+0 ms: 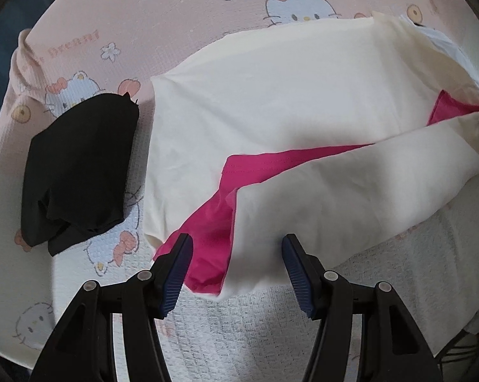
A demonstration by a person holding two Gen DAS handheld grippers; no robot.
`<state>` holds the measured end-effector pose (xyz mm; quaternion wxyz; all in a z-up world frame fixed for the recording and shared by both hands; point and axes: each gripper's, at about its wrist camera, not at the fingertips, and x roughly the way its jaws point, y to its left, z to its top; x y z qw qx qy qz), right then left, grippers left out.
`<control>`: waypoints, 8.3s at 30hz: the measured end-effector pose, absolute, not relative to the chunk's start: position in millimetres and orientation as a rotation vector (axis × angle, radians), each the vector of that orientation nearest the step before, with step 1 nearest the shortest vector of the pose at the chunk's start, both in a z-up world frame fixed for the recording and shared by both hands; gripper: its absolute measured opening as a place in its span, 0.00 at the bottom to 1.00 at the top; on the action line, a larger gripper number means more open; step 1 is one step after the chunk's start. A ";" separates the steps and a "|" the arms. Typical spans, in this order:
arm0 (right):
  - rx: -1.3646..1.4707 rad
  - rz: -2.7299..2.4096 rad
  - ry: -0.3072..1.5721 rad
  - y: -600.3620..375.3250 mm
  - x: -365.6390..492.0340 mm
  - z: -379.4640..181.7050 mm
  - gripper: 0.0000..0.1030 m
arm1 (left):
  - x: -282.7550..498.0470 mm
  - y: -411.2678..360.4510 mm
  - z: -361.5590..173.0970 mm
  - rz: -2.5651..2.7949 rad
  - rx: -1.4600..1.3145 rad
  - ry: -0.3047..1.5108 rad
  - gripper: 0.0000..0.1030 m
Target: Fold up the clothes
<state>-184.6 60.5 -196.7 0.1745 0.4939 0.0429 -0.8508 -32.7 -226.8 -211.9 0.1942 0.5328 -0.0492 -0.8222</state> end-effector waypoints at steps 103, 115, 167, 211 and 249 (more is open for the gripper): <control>1.073 -2.297 1.214 -2.7 -38.6 -217.3 0.49 | -3.5 -170.2 -214.1 -2.260 1.630 -0.241 0.44; 0.762 -2.090 1.824 -42.7 -4.5 -262.8 0.64 | 47.4 -127.8 -271.7 -2.139 1.505 -1.234 0.44; 0.462 -1.829 2.118 -30.1 -61.3 -285.3 0.70 | -10.8 -121.1 -291.6 -2.096 1.332 -1.607 0.69; 0.558 -1.902 2.065 -18.2 -65.9 -313.6 0.12 | -6.8 -128.8 -298.5 -2.195 1.292 -1.397 0.39; 0.798 -2.067 1.799 -17.7 15.6 -258.9 0.06 | 76.1 -176.3 -237.3 -2.284 1.653 -0.409 0.12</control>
